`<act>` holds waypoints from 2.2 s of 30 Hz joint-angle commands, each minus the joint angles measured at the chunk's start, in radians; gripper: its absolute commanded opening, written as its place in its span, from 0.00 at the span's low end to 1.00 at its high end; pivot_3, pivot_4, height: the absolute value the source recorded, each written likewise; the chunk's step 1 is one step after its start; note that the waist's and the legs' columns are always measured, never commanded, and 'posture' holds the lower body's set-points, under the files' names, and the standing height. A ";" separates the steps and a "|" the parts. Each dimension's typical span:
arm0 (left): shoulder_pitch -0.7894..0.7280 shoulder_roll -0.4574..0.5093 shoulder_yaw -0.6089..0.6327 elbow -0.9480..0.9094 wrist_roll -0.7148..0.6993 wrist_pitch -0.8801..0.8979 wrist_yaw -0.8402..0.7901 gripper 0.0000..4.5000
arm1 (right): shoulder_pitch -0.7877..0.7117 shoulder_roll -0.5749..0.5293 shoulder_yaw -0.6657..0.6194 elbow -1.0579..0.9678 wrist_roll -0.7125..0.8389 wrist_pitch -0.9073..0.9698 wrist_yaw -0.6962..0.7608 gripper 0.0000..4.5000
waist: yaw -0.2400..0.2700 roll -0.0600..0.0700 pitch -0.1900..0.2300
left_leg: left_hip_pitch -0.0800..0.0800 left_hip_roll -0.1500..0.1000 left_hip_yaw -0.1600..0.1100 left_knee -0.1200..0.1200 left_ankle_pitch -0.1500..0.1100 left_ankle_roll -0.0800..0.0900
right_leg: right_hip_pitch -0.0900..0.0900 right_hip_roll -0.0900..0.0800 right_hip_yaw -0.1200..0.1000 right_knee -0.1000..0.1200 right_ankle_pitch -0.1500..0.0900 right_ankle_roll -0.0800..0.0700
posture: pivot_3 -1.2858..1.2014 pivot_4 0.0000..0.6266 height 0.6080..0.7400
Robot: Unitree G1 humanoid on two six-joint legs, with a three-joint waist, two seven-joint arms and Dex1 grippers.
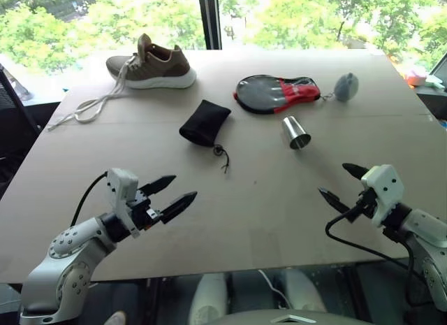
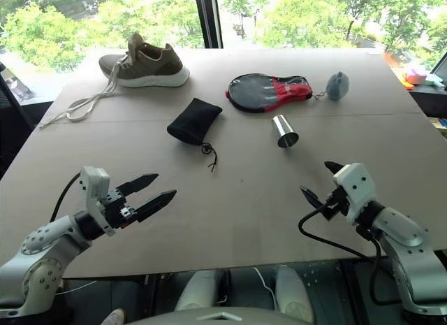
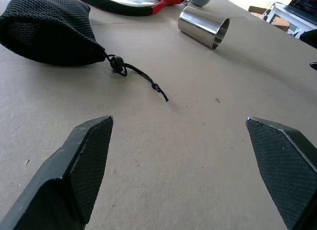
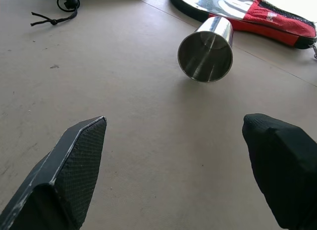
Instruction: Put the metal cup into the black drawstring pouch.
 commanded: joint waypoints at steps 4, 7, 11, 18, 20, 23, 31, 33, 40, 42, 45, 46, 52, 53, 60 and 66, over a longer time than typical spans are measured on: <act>-0.118 -0.027 0.046 0.037 -0.009 -0.018 0.098 0.99 | -0.062 0.052 0.048 -0.040 0.033 -0.083 0.021 1.00 | 0.001 0.000 0.000 | 0.000 0.000 -0.001 0.000 0.000 0.000 | 0.000 0.001 0.000 0.001 0.000 0.000 | 0.52 0.24 1.00; -0.166 -0.023 0.051 0.079 0.031 -0.033 0.133 0.99 | -0.065 0.053 0.063 -0.081 0.085 -0.085 0.065 1.00 | 0.000 0.000 0.000 | 0.000 0.000 -0.001 0.001 0.000 0.000 | 0.000 0.001 -0.001 0.001 0.001 0.001 | 0.52 0.24 1.00; -0.247 0.023 0.025 0.167 0.175 -0.120 0.170 0.99 | -0.058 0.029 0.096 -0.146 0.097 -0.116 0.111 1.00 | 0.001 0.000 0.000 | -0.001 0.000 -0.001 0.001 0.000 0.000 | 0.000 0.001 -0.001 0.000 0.001 0.002 | 0.52 0.24 1.00; -0.395 0.163 -0.161 0.382 0.603 -0.441 0.220 0.99 | -0.019 0.038 0.132 -0.170 0.088 -0.190 0.130 1.00 | 0.007 -0.001 0.000 | 0.000 -0.002 0.000 0.001 0.000 0.000 | 0.000 0.001 -0.001 0.000 0.001 0.002 | 0.52 0.24 1.00; -0.436 0.194 -0.234 0.439 0.755 -0.568 0.273 0.99 | -0.006 0.037 0.140 -0.186 0.103 -0.192 0.134 1.00 | 0.012 -0.001 0.001 | -0.001 -0.001 0.000 0.001 0.000 0.000 | 0.000 0.001 -0.001 0.000 0.001 0.002 | 0.52 0.24 1.00; -0.499 0.219 -0.326 0.528 0.900 -0.744 0.309 0.99 | 0.012 0.041 0.145 -0.200 0.108 -0.200 0.127 1.00 | 0.019 -0.002 0.001 | -0.001 -0.001 0.001 0.001 0.000 0.000 | 0.000 0.001 -0.001 0.000 0.001 0.002 | 0.52 0.24 1.00; -0.684 0.206 -0.448 0.751 1.098 -0.912 0.413 0.99 | 0.043 0.083 0.140 -0.215 0.103 -0.228 0.075 1.00 | 0.023 -0.003 0.002 | -0.001 -0.002 0.001 0.001 0.000 0.000 | -0.001 0.002 -0.001 0.000 0.001 0.003 | 0.52 0.24 1.00; -0.722 0.197 -0.473 0.793 1.121 -0.947 0.422 0.99 | 0.047 0.102 0.138 -0.219 0.104 -0.231 0.053 1.00 | 0.024 -0.003 0.002 | -0.001 -0.002 0.002 0.001 0.000 0.000 | -0.001 0.002 -0.001 0.000 0.001 0.003 | 0.52 0.24 1.00; -0.840 0.196 -0.560 0.935 1.231 -1.071 0.485 0.99 | 0.056 0.108 0.137 -0.229 0.097 -0.234 0.028 1.00 | 0.024 -0.004 0.002 | -0.002 -0.002 0.003 0.002 0.000 0.000 | -0.001 0.002 -0.002 0.001 0.002 0.003 | 0.52 0.24 1.00; -0.872 0.195 -0.591 0.964 1.299 -1.070 0.534 0.99 | 0.057 0.107 0.141 -0.232 0.095 -0.233 0.024 1.00 | 0.024 -0.004 0.002 | -0.002 -0.002 0.004 0.002 0.000 0.000 | -0.001 0.002 -0.002 0.001 0.002 0.003 | 0.52 0.24 1.00; -0.914 0.181 -0.628 1.004 1.370 -1.055 0.589 0.99 | 0.059 0.105 0.142 -0.233 0.091 -0.233 0.018 1.00 | 0.024 -0.004 0.002 | -0.002 -0.003 0.005 0.002 0.000 0.000 | -0.001 0.002 -0.002 0.001 0.002 0.003 | 0.52 0.24 1.00; -0.927 0.177 -0.641 1.014 1.388 -1.065 0.602 0.99 | 0.060 0.105 0.141 -0.233 0.090 -0.232 0.015 1.00 | 0.024 -0.004 0.002 | -0.002 -0.003 0.005 0.002 0.000 0.000 | 0.000 0.002 -0.002 0.001 0.002 0.003 | 0.52 0.24 1.00; -0.982 0.142 -0.706 1.067 1.446 -1.064 0.621 0.99 | 0.078 0.101 0.145 -0.244 0.074 -0.231 0.004 1.00 | 0.024 -0.004 0.002 | -0.002 -0.003 0.006 0.002 0.000 0.000 | -0.001 0.002 -0.002 0.001 0.002 0.003 | 0.52 0.24 1.00; -0.991 0.138 -0.713 1.082 1.440 -1.060 0.599 0.99 | 0.080 0.102 0.145 -0.245 0.071 -0.231 0.002 1.00 | 0.024 -0.004 0.002 | -0.002 -0.003 0.006 0.002 0.000 0.000 | -0.001 0.002 -0.002 0.001 0.002 0.003 | 0.52 0.24 1.00; -1.046 0.118 -0.714 1.158 1.354 -1.044 0.413 0.39 | 0.075 0.102 0.148 -0.236 0.058 -0.214 -0.013 1.00 | 0.023 -0.004 0.003 | -0.002 -0.003 0.006 0.003 0.000 0.000 | -0.001 0.002 -0.002 0.002 0.002 0.003 | 0.52 0.24 1.00; -1.050 0.084 -0.658 1.087 1.155 -0.869 0.109 0.00 | 0.044 0.118 0.148 -0.213 0.010 -0.178 -0.079 1.00 | 0.023 -0.004 0.003 | -0.002 -0.003 0.006 0.004 0.000 0.000 | -0.001 0.002 -0.002 0.002 0.002 0.003 | 0.52 0.24 1.00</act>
